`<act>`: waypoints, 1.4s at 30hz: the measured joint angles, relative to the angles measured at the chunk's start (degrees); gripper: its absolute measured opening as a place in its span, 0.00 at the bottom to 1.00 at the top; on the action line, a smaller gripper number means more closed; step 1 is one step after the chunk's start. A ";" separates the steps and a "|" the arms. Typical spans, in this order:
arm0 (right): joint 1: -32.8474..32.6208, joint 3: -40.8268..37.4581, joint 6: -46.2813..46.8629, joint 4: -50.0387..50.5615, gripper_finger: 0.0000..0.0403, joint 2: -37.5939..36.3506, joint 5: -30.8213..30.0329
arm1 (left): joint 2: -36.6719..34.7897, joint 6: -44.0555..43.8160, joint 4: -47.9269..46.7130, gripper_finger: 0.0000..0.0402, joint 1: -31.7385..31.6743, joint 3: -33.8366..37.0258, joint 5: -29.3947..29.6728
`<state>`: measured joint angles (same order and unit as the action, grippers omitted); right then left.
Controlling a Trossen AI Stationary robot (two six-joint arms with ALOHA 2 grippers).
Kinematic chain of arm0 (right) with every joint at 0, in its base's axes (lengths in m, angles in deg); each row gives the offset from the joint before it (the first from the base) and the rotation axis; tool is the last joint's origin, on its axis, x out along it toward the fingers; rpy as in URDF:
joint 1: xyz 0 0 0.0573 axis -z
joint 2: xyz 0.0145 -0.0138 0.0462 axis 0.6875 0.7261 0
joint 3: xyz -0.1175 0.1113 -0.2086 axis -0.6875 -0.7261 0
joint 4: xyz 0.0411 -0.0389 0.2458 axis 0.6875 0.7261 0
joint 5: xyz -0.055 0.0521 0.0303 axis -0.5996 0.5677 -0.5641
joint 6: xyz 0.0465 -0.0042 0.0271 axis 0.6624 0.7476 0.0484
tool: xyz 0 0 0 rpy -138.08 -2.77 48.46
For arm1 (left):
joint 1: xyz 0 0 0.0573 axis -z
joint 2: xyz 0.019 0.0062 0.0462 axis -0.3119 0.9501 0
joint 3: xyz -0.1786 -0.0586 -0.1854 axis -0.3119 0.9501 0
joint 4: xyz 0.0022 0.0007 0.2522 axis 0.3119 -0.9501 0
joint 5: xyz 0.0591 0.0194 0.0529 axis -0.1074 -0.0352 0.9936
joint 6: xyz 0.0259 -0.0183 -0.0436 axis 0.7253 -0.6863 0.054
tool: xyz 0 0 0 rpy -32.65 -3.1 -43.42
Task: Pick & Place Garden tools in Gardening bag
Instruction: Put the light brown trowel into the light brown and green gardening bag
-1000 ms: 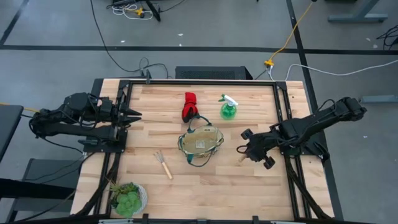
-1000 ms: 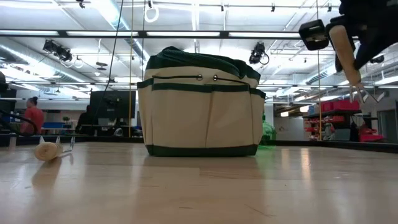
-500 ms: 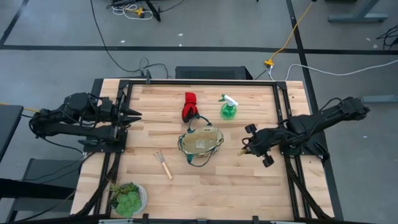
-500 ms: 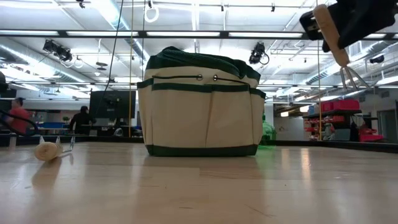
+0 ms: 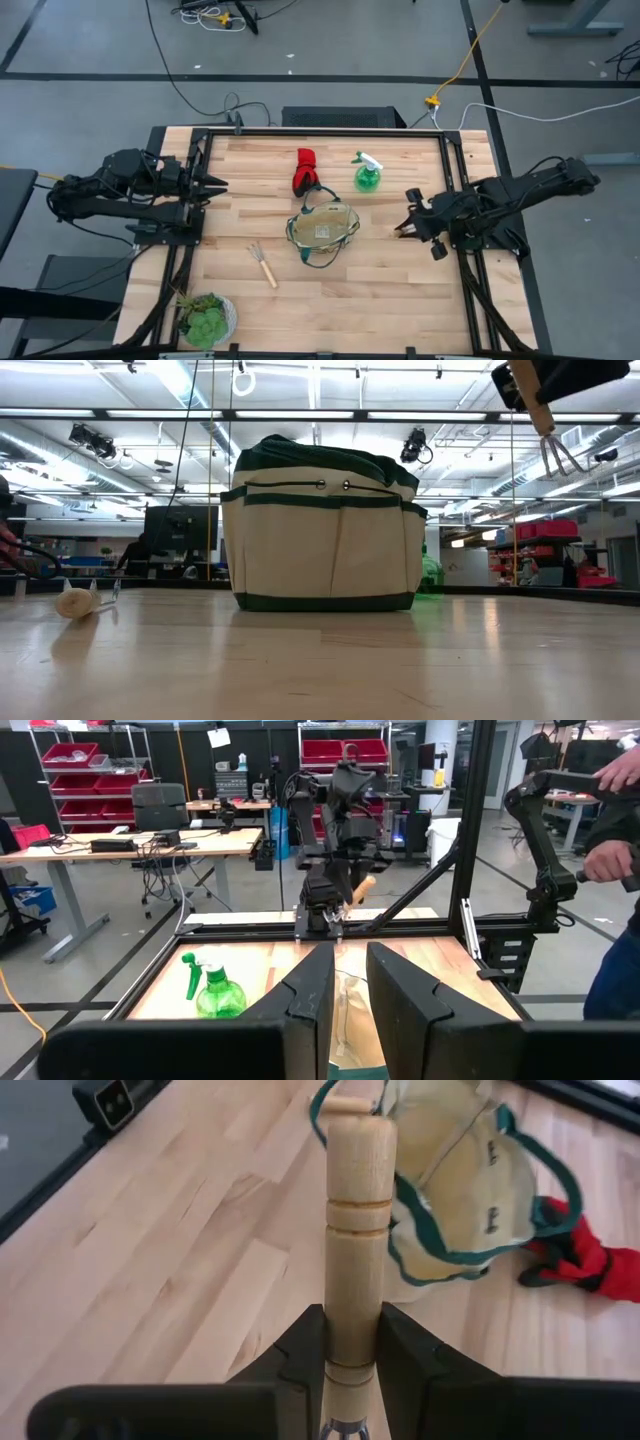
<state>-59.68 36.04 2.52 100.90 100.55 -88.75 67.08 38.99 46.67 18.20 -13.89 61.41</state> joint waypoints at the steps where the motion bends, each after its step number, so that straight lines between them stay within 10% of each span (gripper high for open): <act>1: 0.11 0.00 0.24 0.00 0.17 -0.55 0.00 | 0.02 0.00 0.02 0.18 0.00 0.00 0.00; 42: 0.37 0.00 1.24 -0.16 0.17 -13.38 -0.14 | 0.02 0.00 0.00 0.18 0.00 0.00 0.00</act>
<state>-59.31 36.04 3.76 100.75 87.17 -88.89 67.10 38.99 46.67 18.21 -13.89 61.41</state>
